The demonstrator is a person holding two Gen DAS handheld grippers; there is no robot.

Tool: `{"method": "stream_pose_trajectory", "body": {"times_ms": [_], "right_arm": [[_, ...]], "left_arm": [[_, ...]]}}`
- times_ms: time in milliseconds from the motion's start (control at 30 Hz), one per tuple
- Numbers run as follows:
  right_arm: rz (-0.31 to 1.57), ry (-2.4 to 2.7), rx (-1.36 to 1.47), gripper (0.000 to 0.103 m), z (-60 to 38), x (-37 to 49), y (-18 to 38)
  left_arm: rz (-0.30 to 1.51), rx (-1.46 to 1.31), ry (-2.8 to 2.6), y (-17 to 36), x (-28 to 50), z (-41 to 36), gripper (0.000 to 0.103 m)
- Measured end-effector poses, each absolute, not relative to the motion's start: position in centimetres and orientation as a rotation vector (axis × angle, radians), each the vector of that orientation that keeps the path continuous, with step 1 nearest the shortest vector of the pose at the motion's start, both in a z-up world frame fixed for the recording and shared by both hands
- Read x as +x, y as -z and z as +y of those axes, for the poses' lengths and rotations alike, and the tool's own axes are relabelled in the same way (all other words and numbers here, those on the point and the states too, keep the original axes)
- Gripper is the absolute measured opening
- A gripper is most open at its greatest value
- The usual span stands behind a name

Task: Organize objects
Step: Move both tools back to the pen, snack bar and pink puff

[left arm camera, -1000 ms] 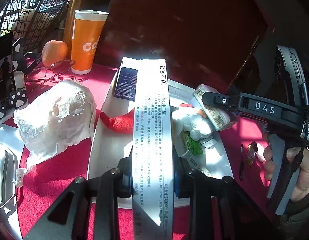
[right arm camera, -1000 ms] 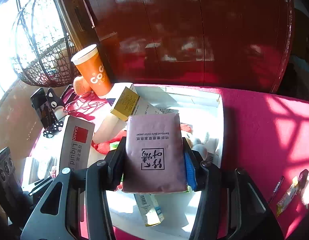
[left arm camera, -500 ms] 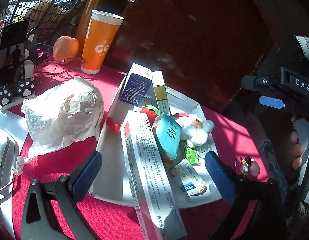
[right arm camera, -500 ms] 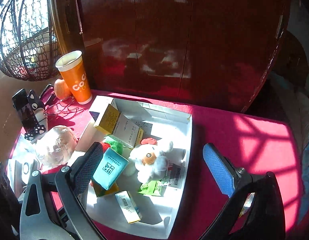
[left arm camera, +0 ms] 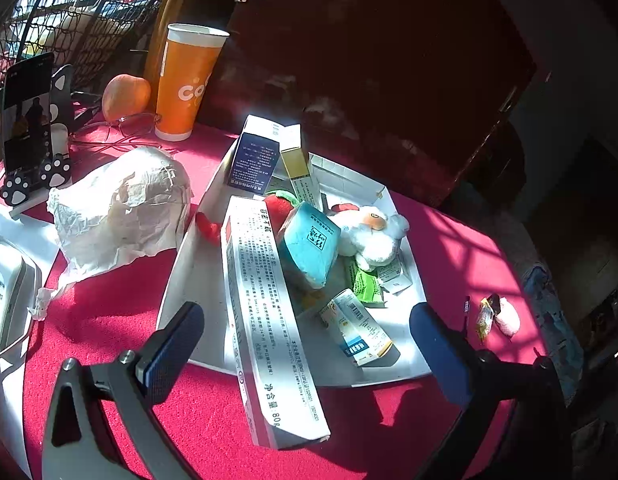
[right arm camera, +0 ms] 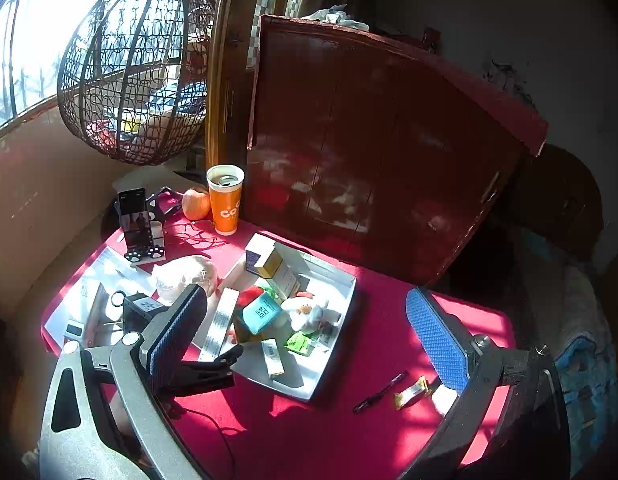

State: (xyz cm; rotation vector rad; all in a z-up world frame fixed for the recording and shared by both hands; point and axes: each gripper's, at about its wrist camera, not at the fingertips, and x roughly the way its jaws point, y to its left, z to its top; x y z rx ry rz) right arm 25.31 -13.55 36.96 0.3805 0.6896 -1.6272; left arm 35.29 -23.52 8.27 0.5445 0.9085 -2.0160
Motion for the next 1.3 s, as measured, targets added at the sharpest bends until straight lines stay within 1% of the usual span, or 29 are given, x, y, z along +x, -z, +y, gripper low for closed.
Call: {"method": "stream_pose_trajectory", "body": {"times_ms": [167, 267, 333, 467, 633, 700, 733, 867, 1133, 1300], "right_arm": [[0.658, 1.663, 0.375, 0.101, -11.1, 24.2, -38.2], [0.635, 1.667, 0.445, 0.101, -10.8, 22.6, -38.4], [0.632, 1.687, 0.433, 0.101, -10.4, 21.9, -38.5], [0.545, 1.736, 0.435, 0.101, -9.0, 19.2, -39.6], [0.458, 1.810, 0.417, 0.101, -4.8, 15.9, -40.2], [0.452, 1.790, 0.394, 0.101, -3.1, 15.8, -40.5], [0.484, 1.839, 0.405, 0.102, -2.8, 15.4, -40.5], [0.480, 1.779, 0.489, 0.102, -2.9, 13.6, -40.2], [0.375, 1.790, 0.547, 0.102, -3.1, 10.7, -40.7], [0.368, 1.803, 0.556, 0.102, -2.4, 9.7, -40.1]], "left_arm": [[0.885, 0.612, 2.036, -8.1, 33.1, -22.6, 0.103], [0.859, 0.629, 2.061, -8.6, 31.9, -21.7, 0.103], [0.844, 0.637, 2.077, -9.1, 31.1, -21.1, 0.103], [0.809, 0.659, 2.106, -9.8, 29.5, -20.2, 0.103], [0.785, 0.689, 2.134, -10.2, 27.4, -19.3, 0.103], [0.784, 0.710, 2.138, -10.0, 26.5, -19.2, 0.103], [0.783, 0.724, 2.141, -9.9, 25.9, -19.0, 0.103], [0.763, 0.760, 2.179, -9.8, 24.3, -17.9, 0.103], [0.748, 0.785, 2.207, -10.1, 22.8, -17.0, 0.103], [0.746, 0.798, 2.208, -10.0, 22.4, -16.9, 0.103]]}}
